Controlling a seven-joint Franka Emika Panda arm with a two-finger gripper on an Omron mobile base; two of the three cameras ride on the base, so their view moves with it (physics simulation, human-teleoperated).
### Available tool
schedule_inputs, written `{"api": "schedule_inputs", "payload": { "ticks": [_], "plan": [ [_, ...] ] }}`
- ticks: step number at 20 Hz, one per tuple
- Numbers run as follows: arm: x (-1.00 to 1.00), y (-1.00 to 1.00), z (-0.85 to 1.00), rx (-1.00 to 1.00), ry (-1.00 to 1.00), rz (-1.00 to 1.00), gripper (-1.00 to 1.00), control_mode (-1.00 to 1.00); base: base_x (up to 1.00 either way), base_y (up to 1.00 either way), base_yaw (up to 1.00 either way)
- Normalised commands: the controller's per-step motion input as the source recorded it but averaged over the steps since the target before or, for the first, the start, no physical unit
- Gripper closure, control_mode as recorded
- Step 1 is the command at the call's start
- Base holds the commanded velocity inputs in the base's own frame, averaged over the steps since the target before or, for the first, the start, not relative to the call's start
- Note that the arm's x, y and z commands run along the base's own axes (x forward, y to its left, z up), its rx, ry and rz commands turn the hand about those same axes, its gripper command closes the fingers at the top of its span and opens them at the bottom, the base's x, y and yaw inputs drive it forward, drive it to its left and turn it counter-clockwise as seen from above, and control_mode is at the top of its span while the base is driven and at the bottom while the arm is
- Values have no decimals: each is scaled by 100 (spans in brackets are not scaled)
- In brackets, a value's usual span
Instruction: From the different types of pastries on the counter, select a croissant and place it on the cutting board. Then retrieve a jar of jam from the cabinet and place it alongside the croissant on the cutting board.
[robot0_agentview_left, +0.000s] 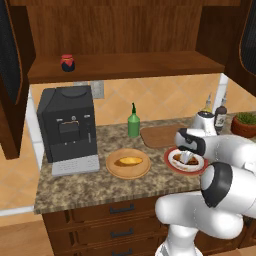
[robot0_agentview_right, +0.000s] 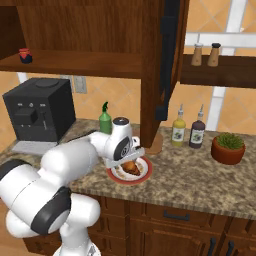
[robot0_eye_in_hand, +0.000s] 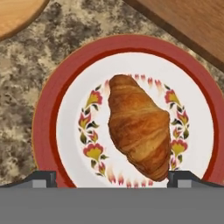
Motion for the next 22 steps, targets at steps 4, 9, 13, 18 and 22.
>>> {"api": "schedule_inputs", "payload": {
  "ticks": [4,9,13,18,22],
  "plan": [
    [46,-10,-6,0,0,-2,-100,-100,0,0,0],
    [20,-4,-1,0,3,-1,-100,-100,0,0,0],
    [-11,-3,-35,0,1,0,-100,-100,0,0,0],
    [7,-21,-26,0,0,0,-100,-100,0,0,0],
    [14,-13,-17,0,1,0,-100,-100,0,0,0]
  ]
}}
